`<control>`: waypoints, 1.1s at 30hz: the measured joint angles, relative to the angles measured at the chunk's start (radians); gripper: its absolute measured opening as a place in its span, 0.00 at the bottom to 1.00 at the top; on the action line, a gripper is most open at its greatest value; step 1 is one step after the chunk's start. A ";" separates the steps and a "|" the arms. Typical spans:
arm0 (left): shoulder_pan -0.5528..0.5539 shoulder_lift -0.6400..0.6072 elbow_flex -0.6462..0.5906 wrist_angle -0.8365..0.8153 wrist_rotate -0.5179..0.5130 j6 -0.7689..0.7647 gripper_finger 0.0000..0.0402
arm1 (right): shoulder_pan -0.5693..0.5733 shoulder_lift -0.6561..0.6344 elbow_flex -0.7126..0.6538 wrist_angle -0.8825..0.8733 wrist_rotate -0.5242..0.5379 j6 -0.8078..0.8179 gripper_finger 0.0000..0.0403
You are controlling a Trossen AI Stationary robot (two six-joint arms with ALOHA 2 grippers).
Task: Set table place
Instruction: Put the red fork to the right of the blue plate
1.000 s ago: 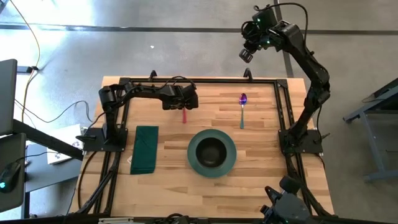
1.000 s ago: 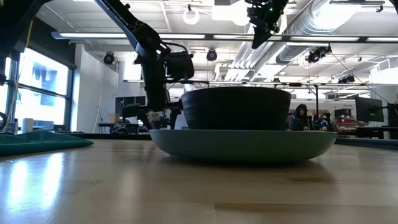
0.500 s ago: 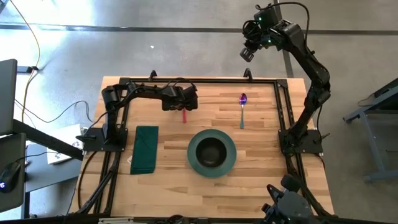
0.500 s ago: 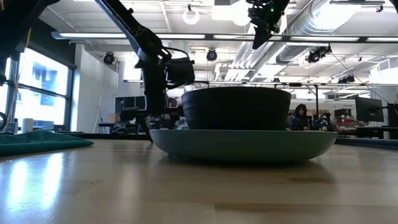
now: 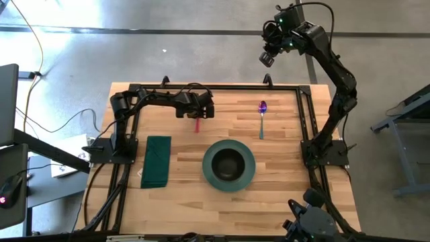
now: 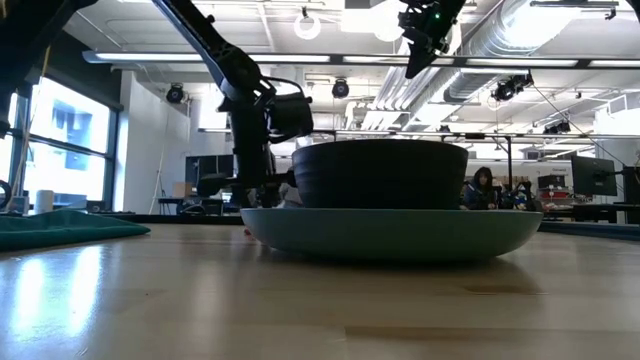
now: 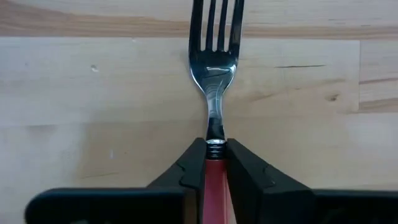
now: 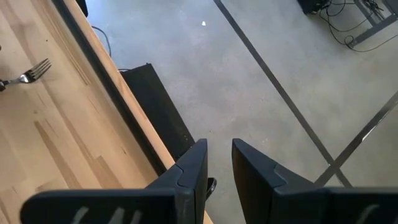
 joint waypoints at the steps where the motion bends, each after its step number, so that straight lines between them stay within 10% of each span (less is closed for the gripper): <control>1: 0.000 0.000 0.000 -0.001 0.000 0.004 0.09 | 0.000 0.000 0.000 0.000 0.000 0.000 0.16; 33: -0.011 0.008 0.145 -0.109 -0.006 0.166 0.01 | 0.000 0.000 0.000 0.000 0.000 -0.004 0.16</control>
